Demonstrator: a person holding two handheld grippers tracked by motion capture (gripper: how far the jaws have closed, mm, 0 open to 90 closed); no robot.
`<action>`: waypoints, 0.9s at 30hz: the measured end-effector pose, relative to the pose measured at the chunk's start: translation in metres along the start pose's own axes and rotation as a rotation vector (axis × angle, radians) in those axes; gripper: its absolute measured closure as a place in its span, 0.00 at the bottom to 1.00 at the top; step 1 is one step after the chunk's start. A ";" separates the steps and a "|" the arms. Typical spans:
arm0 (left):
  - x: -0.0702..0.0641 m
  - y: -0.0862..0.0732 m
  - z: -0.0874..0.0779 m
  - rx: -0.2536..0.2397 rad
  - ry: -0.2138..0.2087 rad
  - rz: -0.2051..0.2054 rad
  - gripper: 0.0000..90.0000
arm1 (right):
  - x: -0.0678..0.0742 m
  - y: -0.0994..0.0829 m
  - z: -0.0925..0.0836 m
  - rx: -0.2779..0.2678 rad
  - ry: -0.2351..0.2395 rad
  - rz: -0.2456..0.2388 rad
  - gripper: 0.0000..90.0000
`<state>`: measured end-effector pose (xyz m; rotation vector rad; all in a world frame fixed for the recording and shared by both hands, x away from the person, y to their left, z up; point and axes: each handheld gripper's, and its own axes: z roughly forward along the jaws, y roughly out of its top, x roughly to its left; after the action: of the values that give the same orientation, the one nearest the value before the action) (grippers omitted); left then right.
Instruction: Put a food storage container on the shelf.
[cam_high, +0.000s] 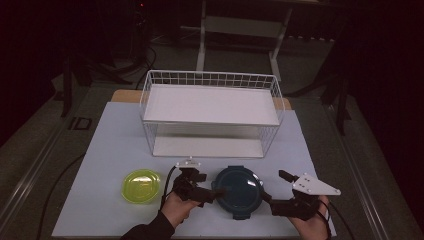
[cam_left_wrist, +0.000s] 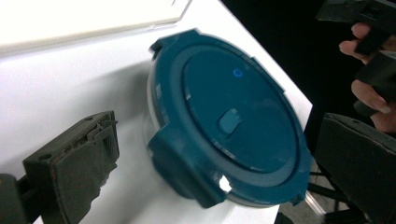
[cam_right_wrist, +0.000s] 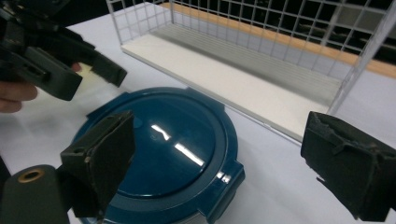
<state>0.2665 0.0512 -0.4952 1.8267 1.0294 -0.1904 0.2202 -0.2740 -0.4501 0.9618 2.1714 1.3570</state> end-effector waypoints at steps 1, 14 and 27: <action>0.001 0.000 0.001 0.010 0.012 -0.012 0.00 | -0.001 -0.001 0.000 0.001 0.006 0.010 0.11; 0.018 -0.005 0.007 0.076 -0.016 -0.197 0.16 | -0.019 -0.012 0.011 0.079 0.084 0.220 0.15; 0.025 -0.008 0.010 0.120 -0.052 -0.285 0.42 | -0.039 -0.022 0.023 0.206 0.141 0.425 0.35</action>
<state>0.2790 0.0583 -0.5193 1.7645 1.2621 -0.4783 0.2543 -0.2952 -0.4811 1.5177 2.3358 1.4365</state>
